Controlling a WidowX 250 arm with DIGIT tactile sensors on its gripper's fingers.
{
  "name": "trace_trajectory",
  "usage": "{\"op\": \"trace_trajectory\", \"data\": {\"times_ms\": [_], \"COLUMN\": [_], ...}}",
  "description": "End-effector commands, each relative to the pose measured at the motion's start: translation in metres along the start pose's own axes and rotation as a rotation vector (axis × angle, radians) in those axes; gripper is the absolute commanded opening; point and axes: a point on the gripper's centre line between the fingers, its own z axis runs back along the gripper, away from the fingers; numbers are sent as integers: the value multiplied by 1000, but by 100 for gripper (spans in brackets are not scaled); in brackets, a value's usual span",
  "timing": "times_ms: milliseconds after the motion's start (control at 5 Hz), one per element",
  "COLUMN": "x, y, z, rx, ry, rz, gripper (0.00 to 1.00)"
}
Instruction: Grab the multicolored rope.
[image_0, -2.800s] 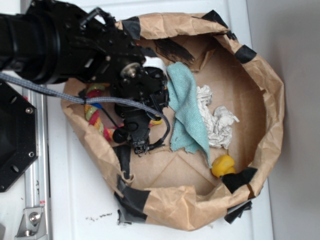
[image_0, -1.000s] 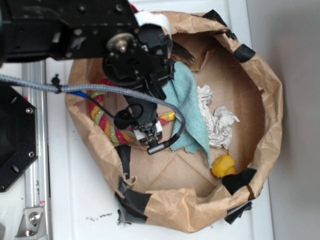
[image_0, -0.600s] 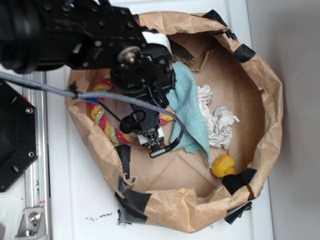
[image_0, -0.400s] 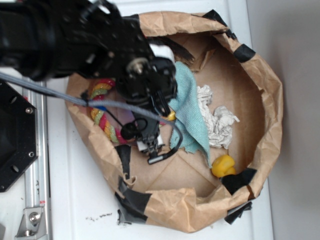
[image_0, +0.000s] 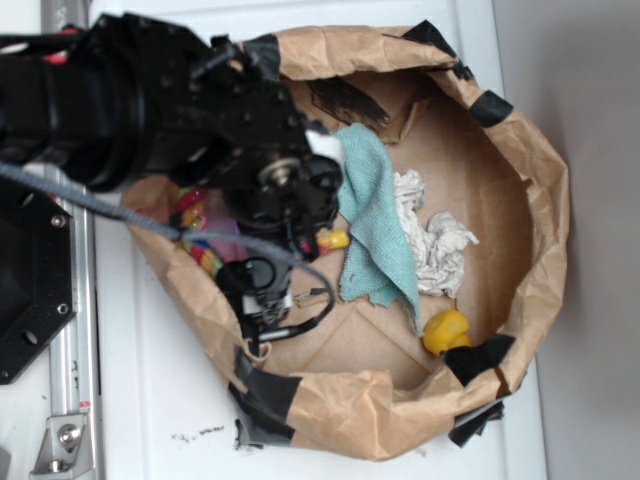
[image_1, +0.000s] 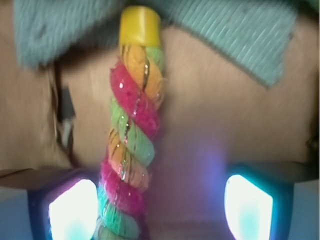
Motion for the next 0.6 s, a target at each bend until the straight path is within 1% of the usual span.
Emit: {"op": "trace_trajectory", "data": {"times_ms": [0, 200, 400], "x": [-19, -17, -12], "y": [-1, -1, 4], "z": [6, 4, 0], "rx": [-2, 9, 11], "ry": [17, 17, 24], "rz": [-58, -49, -25], "gripper": [100, 100, 100]}}
